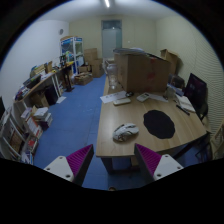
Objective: Arrange mouse
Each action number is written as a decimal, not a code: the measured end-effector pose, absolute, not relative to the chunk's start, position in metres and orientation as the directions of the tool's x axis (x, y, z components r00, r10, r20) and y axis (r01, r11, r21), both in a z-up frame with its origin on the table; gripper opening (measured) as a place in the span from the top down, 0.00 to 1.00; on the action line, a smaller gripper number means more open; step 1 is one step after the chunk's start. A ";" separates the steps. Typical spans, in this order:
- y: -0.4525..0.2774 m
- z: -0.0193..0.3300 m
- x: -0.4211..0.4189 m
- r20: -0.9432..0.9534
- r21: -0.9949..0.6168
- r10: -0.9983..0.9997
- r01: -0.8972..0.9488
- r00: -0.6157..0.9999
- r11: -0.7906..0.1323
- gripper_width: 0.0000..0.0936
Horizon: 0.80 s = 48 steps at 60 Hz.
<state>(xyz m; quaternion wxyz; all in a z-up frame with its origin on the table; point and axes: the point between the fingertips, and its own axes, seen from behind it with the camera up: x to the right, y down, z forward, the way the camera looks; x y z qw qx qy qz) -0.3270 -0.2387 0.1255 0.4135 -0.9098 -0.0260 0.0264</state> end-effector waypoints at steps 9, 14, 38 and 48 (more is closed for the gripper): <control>-0.224 0.121 -0.303 -0.052 -0.754 0.065 0.003 0.997 -0.657 0.08; -0.212 0.103 -0.303 -0.090 -0.751 0.066 -0.024 0.994 -0.660 0.09; -0.150 -0.009 -0.293 -0.159 -0.711 0.139 -0.016 0.977 -0.703 0.10; -0.119 -0.011 -0.296 -0.122 -0.751 0.164 0.017 0.979 -0.660 0.10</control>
